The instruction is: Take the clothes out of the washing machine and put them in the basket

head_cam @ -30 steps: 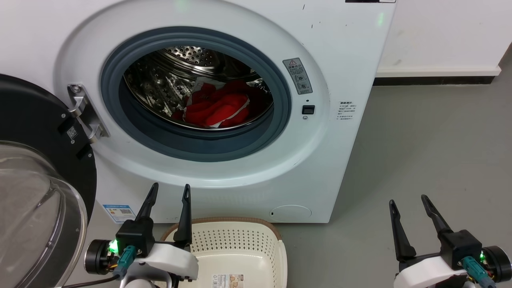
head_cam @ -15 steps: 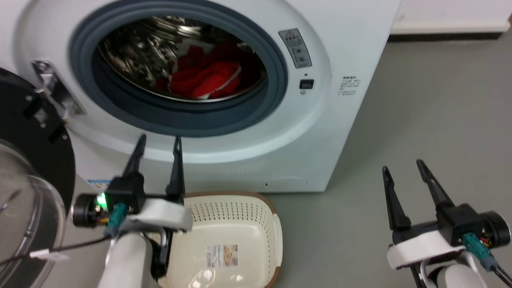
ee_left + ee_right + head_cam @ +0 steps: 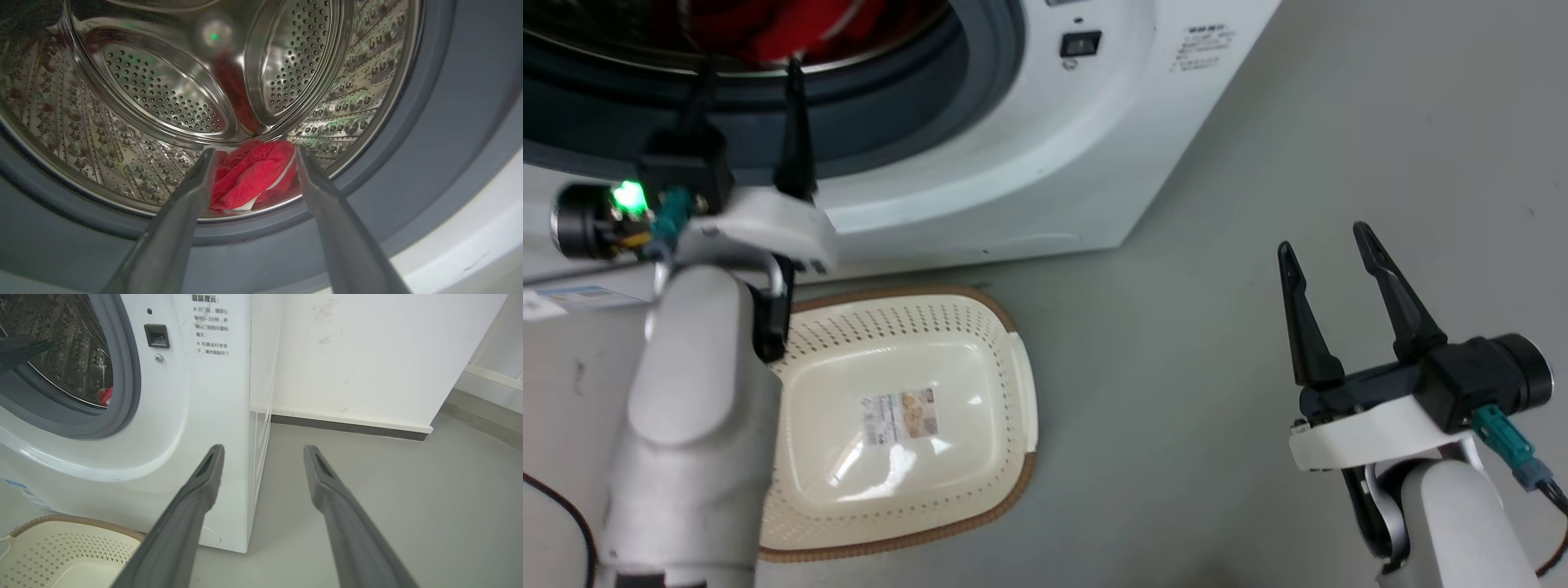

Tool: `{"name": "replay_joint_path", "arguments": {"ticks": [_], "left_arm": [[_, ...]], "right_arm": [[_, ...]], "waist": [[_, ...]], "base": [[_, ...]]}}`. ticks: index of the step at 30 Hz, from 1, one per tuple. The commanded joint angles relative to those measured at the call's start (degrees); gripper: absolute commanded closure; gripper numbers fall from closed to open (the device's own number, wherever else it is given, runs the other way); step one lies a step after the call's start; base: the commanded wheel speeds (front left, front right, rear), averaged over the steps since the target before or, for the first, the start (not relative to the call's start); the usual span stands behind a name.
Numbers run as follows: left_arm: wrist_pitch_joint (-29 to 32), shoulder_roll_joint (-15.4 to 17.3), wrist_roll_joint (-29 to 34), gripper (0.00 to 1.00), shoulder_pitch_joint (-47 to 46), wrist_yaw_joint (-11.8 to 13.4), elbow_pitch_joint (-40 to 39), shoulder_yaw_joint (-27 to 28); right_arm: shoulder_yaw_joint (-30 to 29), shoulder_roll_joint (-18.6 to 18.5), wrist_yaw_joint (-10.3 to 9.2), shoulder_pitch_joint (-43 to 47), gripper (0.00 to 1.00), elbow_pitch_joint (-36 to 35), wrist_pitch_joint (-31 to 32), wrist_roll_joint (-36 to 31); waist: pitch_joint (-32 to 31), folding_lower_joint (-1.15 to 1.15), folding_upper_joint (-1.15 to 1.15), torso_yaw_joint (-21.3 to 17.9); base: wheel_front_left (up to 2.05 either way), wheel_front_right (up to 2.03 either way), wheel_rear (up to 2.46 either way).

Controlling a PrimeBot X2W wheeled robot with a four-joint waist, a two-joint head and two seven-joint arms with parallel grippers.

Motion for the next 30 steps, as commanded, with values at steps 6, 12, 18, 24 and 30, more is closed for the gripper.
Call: {"name": "replay_joint_path", "arguments": {"ticks": [6, 12, 18, 24, 30], "left_arm": [[3.15, 4.72, 1.41, 0.0, -14.43, -0.85, 10.05, -0.03], [10.72, 9.51, 2.53, 0.0, -27.3, -3.08, 17.49, -1.28], [20.51, 13.51, 3.48, 0.0, -37.31, -5.07, 23.87, -3.48], [30.64, 15.55, 3.34, 0.0, -43.25, -5.89, 29.16, -5.05], [36.69, 16.12, 2.51, 1.0, -46.31, -5.54, 31.76, -5.19]], "right_arm": [[1.92, 0.12, -0.04, -3.9, 0.0, -0.93, -0.21, 2.67], [3.39, 0.12, -0.04, -6.4, 0.0, -1.17, -0.22, 5.32], [5.23, 0.12, -0.04, -8.13, 0.0, -0.69, -0.22, 7.43], [6.61, 0.11, -0.04, -8.97, 0.0, -0.35, -0.22, 9.31], [7.34, 0.1, -0.04, -9.54, 0.0, 0.09, -0.22, 9.94]], "waist": [[11.04, -0.01, 0.0, -6.79], [15.98, -0.01, 0.0, -9.13], [19.23, -0.01, 0.0, -11.28], [20.71, -0.01, 0.0, -12.79], [20.86, -0.01, 0.0, -13.26]], "base": [[0.0, 0.0, 0.0], [0.0, 0.0, 0.0], [0.0, 0.0, 0.0], [0.0, 0.0, 0.0], [0.0, 0.0, 0.0]]}}
